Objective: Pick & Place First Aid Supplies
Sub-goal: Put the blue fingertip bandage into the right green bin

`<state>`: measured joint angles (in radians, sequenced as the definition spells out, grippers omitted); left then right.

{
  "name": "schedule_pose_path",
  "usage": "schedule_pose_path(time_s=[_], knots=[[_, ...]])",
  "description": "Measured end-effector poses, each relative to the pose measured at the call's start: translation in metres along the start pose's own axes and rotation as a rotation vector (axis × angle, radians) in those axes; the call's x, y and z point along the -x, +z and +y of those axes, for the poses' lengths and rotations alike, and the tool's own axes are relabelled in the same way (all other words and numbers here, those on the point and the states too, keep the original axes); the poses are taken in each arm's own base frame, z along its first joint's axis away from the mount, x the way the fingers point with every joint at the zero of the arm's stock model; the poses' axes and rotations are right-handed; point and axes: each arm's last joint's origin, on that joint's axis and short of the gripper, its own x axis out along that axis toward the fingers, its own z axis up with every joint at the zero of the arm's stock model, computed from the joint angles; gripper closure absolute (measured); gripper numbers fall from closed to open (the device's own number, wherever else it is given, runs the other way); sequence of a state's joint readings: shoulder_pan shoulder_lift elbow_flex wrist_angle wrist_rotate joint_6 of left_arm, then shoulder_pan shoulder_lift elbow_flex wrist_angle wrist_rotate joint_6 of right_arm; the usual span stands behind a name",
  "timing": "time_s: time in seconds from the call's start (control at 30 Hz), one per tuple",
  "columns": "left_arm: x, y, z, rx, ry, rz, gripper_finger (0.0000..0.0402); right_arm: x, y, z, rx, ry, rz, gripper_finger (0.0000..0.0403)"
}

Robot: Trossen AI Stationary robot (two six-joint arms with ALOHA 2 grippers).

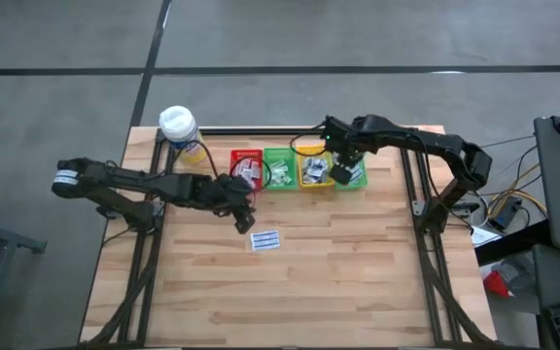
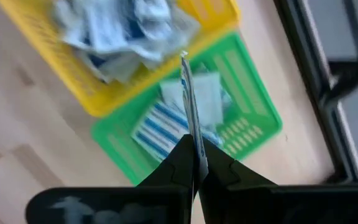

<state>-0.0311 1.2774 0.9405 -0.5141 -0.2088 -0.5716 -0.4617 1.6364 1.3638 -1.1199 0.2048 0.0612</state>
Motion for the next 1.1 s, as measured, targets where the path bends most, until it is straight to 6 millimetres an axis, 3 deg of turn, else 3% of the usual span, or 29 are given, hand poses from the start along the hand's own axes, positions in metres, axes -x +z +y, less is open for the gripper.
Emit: schedule_pose_path(time_s=[0.17,0.4,0.57,0.9,1.1], knots=[[-0.008,-0.015,0.003,0.048,-0.020,0.062,0.0259,-0.014,-0.006,-0.024,0.038,0.138,0.067,0.0395],[-0.014,-0.025,0.005,0.044,-0.044,0.094,0.0259,-0.028,-0.016,-0.039,0.098,0.225,0.112,0.0395],[-0.014,-0.024,0.004,0.042,-0.050,0.089,0.0259,-0.032,-0.016,-0.039,0.141,0.325,0.076,0.0395],[-0.014,-0.024,0.004,0.037,-0.055,0.086,0.0259,-0.048,-0.018,-0.037,0.181,0.267,0.046,0.0392],[-0.014,-0.024,0.003,0.036,-0.058,0.088,0.0259,-0.048,-0.018,-0.039,0.203,0.255,0.040,0.0355]])
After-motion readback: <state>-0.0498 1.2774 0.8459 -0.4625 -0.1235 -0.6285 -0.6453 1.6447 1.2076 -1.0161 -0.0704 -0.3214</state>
